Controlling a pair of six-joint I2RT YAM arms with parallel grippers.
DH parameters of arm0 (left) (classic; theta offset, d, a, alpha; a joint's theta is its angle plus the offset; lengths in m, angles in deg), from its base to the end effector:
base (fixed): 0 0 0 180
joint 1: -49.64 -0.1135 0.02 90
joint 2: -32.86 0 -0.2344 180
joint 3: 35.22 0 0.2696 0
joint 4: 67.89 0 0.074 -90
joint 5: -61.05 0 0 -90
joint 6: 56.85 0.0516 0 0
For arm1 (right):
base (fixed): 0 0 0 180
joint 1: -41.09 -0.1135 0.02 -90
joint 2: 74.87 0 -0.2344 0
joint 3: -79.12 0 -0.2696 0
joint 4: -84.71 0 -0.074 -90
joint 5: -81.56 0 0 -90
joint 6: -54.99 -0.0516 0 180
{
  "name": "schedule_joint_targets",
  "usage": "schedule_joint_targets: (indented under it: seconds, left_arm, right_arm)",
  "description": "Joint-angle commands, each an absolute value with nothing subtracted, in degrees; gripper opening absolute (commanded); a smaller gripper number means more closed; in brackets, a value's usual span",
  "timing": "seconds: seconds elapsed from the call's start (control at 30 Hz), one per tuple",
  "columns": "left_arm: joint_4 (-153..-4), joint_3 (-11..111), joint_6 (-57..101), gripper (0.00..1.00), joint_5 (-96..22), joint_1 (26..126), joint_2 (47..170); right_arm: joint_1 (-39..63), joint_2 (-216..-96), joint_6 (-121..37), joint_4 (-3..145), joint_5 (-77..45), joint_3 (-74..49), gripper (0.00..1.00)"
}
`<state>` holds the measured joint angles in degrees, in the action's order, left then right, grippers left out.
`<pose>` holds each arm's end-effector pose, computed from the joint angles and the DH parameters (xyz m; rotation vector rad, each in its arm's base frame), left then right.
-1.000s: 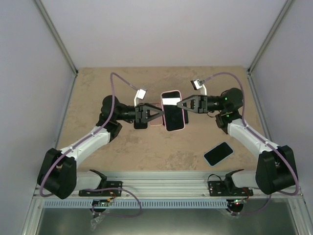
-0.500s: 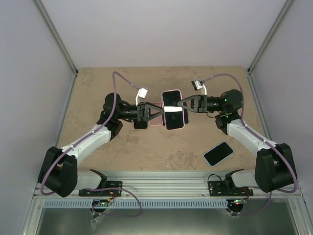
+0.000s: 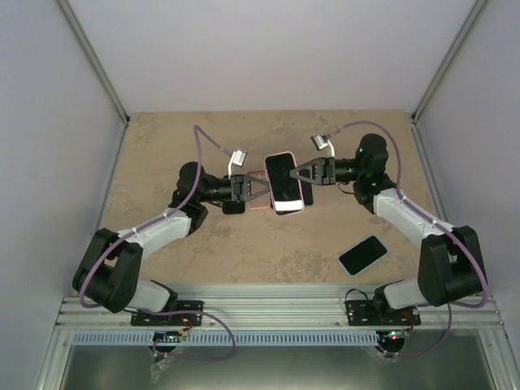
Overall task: Take the phone out of the phone case
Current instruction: Remove the phone case from the phone.
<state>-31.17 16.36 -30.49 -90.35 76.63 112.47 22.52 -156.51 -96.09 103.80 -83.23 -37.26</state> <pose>0.2586 -0.1825 0.2323 0.5292 1.8054 -1.9274 0.2968 0.1522 0.2636 -0.5767 1.9275 1.9676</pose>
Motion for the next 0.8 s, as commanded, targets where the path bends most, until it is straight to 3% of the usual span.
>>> schedule_joint_targets:
  seconds: [0.0, 0.17, 0.27, 0.3, 0.33, 0.4, 0.6, 0.77]
  left_arm:
    - [-20.9, 17.2, -35.2, 0.08, -90.4, 78.2, 113.2]
    - [-16.5, 17.1, -38.7, 0.00, -90.0, 78.2, 115.0]
    - [-15.3, 17.3, -39.8, 0.00, -89.3, 78.2, 115.3]
    - [-15.7, 17.4, -39.7, 0.05, -89.0, 78.2, 115.3]
    - [-15.9, 17.6, -39.5, 0.17, -88.7, 78.2, 115.4]
    - [-17.3, 18.3, -38.8, 0.22, -87.9, 78.2, 115.6]
    - [-18.7, 20.1, -38.0, 0.15, -87.0, 78.2, 117.7]
    - [-10.5, 20.0, -42.9, 0.06, -87.2, 78.2, 119.5]
  right_arm:
    - [21.9, -158.8, -87.1, 96.2, -81.4, -34.1, 0.01]
    - [22.4, -160.7, -81.6, 88.1, -80.0, -30.3, 0.06]
    - [22.9, -161.5, -80.8, 86.4, -79.7, -29.4, 0.01]
    - [22.9, -161.5, -81.3, 86.8, -79.8, -29.6, 0.01]
    - [22.9, -161.5, -82.3, 88.0, -79.8, -30.0, 0.01]
    - [22.8, -161.4, -84.3, 89.8, -79.7, -30.9, 0.01]
    - [22.7, -161.1, -86.1, 91.4, -79.1, -31.9, 0.01]
    - [22.7, -162.1, -85.2, 90.2, -78.7, -31.9, 0.01]
